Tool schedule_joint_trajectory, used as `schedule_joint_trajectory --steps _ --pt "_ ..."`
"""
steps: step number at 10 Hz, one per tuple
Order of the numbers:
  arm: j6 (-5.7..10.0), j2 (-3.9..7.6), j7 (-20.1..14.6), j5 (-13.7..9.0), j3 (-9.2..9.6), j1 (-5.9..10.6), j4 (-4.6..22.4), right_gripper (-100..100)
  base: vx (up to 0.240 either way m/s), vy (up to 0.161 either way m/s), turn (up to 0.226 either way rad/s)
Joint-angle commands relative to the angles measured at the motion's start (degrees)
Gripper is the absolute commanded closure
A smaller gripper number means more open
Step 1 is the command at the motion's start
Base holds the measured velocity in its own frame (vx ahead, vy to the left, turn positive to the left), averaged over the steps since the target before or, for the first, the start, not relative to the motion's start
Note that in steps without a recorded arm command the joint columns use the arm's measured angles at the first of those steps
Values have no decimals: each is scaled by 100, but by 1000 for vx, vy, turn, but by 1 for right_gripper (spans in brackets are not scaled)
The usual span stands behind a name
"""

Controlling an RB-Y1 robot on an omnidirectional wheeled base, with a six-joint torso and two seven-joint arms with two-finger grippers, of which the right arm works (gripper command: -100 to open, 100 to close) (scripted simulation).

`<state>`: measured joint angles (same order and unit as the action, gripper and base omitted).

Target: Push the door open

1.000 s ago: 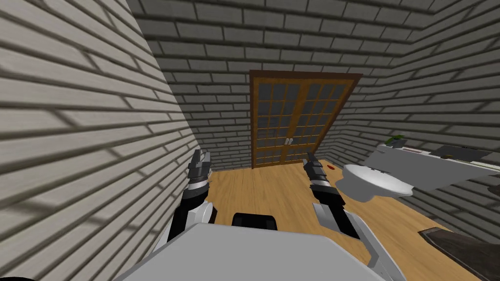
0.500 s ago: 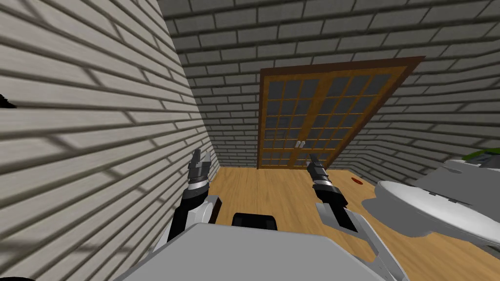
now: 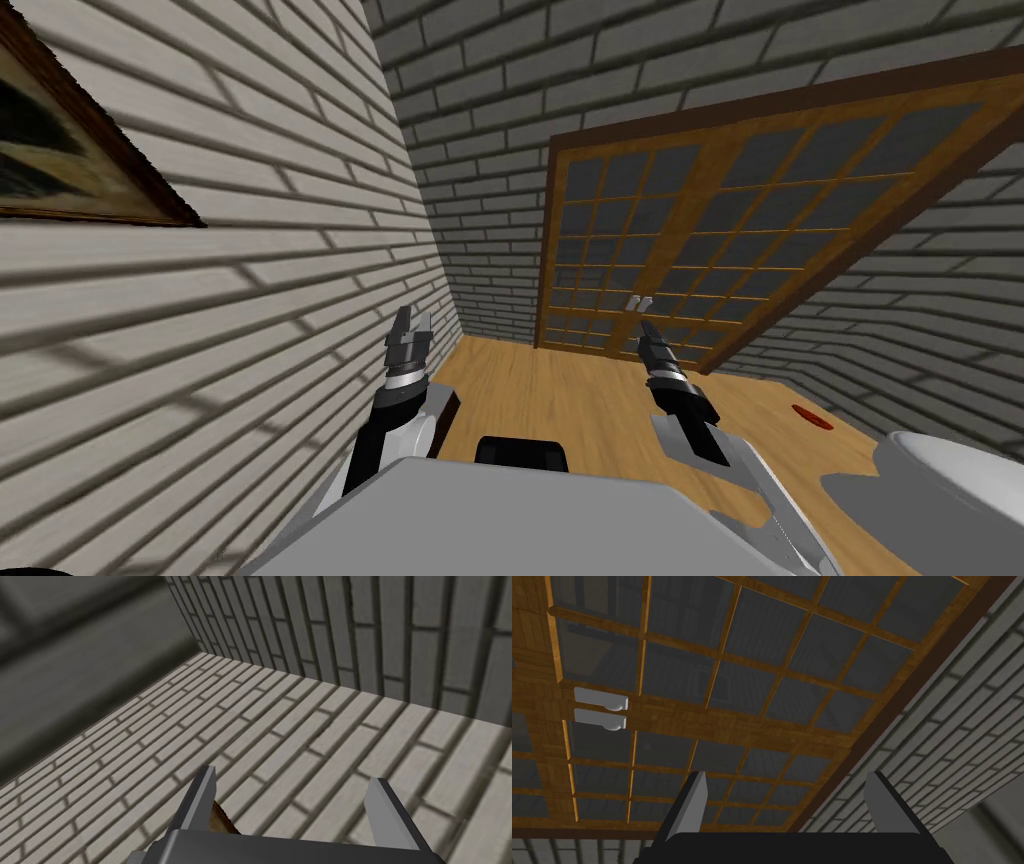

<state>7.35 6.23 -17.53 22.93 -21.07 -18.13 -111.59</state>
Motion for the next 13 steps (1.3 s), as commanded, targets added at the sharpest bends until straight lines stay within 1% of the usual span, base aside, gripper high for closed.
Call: schedule_joint_trajectory --steps 1,2,5,6,7,8,9,10,11,12,13 --pt "-195 28 -80 152 -154 105 159 -100 -7 -135 379" --pt "-254 33 -104 201 -201 130 202 -100 -20 -123 270" --pt "-615 62 -248 498 -487 287 463 -100 -26 -137 349" --pt "-680 66 -275 552 -539 315 510 -100 -21 -140 270" --pt "-811 74 -327 659 -643 372 604 -100 6 -124 328" --pt "-877 78 -353 713 -695 400 651 -100 -14 -138 255" --pt "-1008 85 -405 821 -799 457 745 -100 0 -148 360" --pt "-1073 89 -432 875 -852 486 793 -100 -21 -141 318" --pt "-1204 97 -484 982 -956 543 887 -100 -32 -163 301" --pt "-1269 100 -510 1036 -1008 571 934 -100 -22 -154 244" --pt "-1400 108 -562 1144 -1112 628 1028 -100 -30 -138 405"
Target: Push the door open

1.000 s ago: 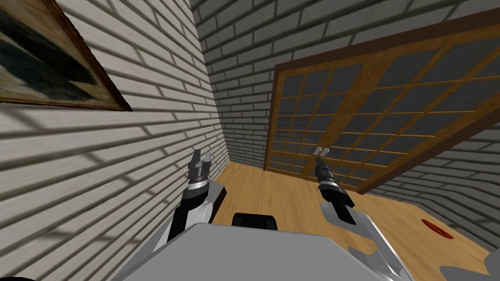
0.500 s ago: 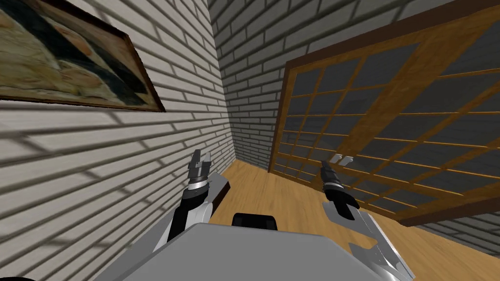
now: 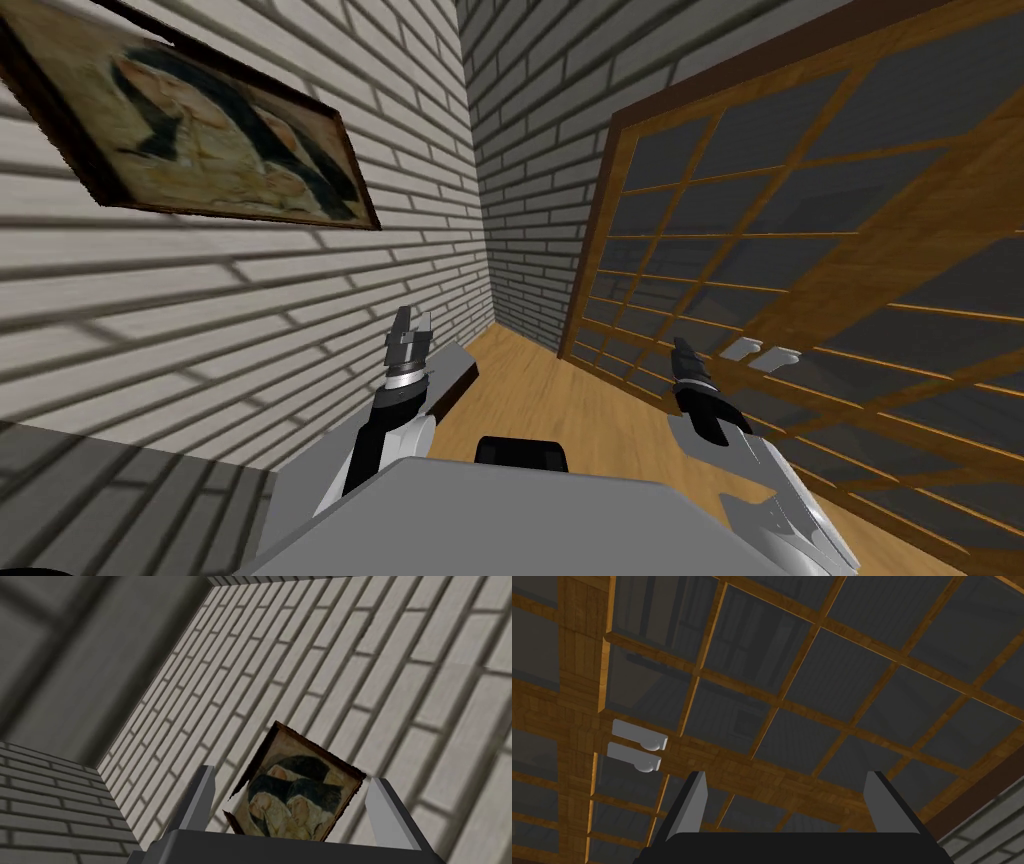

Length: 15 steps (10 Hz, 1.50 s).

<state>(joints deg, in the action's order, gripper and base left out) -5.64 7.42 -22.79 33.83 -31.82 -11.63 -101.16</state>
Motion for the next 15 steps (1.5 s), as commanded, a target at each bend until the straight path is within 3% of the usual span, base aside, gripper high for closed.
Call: schedule_joint_trajectory --steps 1,5,9,15 --pt "-167 -8 -63 108 -89 6 32 -100 -47 -143 286" --pt "-568 12 -223 438 -410 181 321 -100 -38 -120 291" --pt "-846 22 -335 667 -633 302 522 -100 -51 -110 215" --pt "-1472 44 -585 1182 -1136 575 972 -100 -75 -113 310"
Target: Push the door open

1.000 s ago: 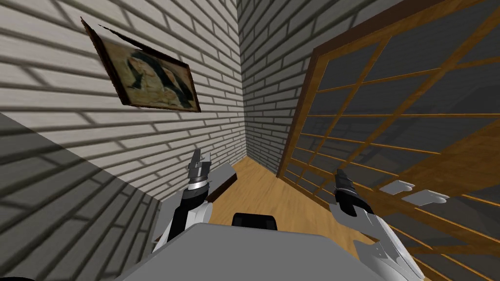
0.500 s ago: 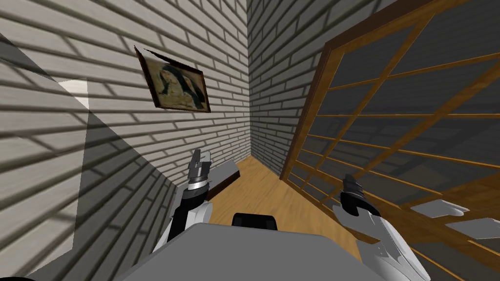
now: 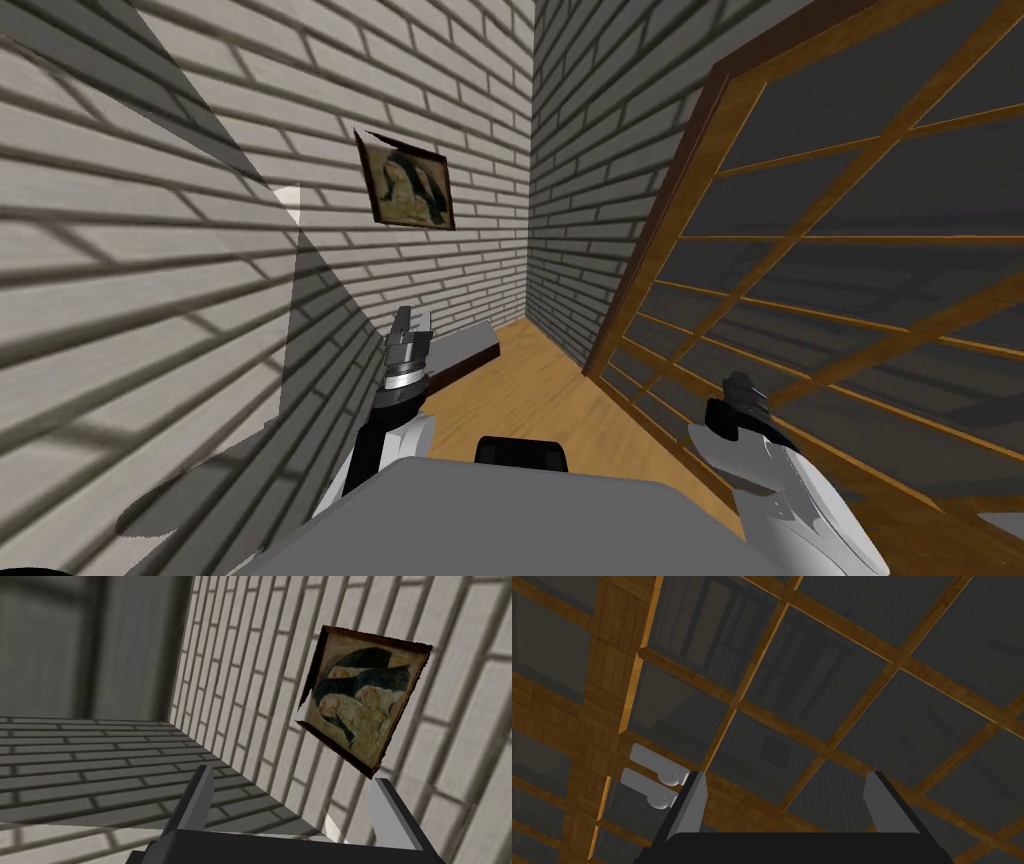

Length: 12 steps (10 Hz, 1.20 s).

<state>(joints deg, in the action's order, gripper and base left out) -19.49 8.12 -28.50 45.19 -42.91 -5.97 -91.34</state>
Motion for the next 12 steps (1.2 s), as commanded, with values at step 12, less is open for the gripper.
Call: schedule_joint_trajectory --steps 12 --pt "-1300 -2 -498 1043 -1008 537 862 -100 -90 -110 283"
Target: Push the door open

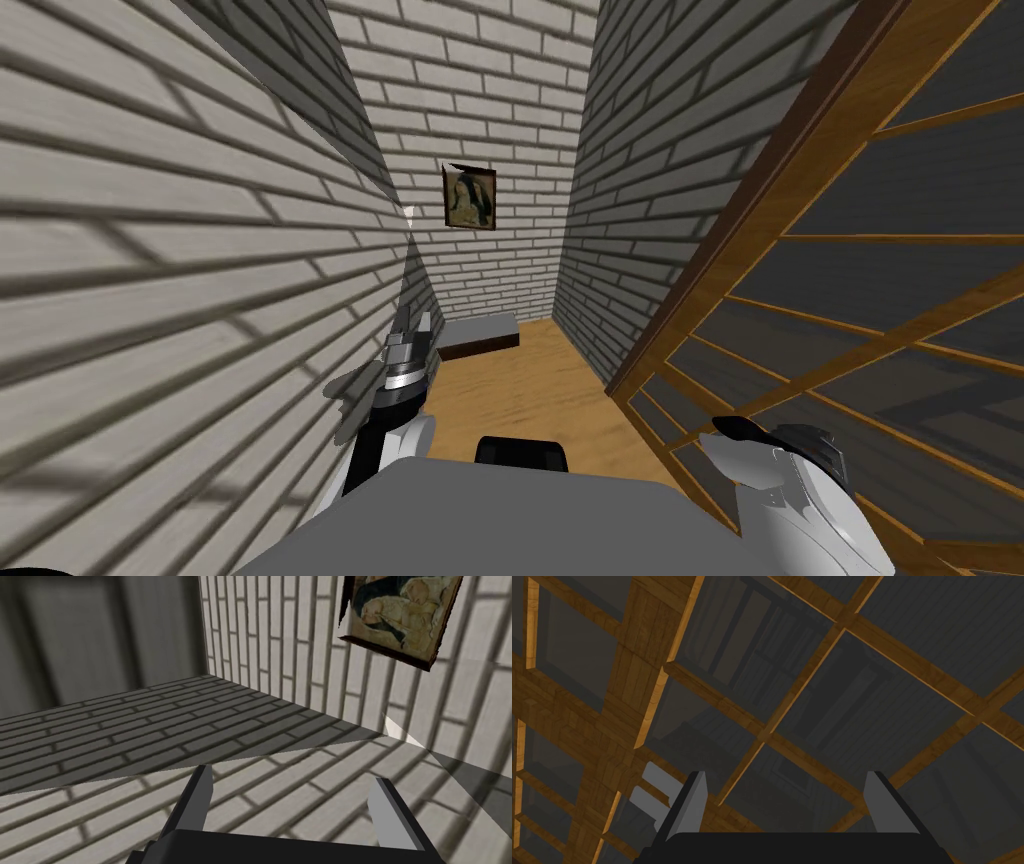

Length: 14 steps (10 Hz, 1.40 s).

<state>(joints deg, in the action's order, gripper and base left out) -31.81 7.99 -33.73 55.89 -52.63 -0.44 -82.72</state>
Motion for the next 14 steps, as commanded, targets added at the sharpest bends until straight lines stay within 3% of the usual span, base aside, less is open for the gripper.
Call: schedule_joint_trajectory --steps 1,3,14 --pt "-212 13 -33 90 -153 47 103 -100 -97 -69 294" --pt "-355 14 -90 208 -269 109 206 -100 -99 -71 255" --pt "-1502 9 -548 1150 -1209 606 1029 -100 -114 -78 284"
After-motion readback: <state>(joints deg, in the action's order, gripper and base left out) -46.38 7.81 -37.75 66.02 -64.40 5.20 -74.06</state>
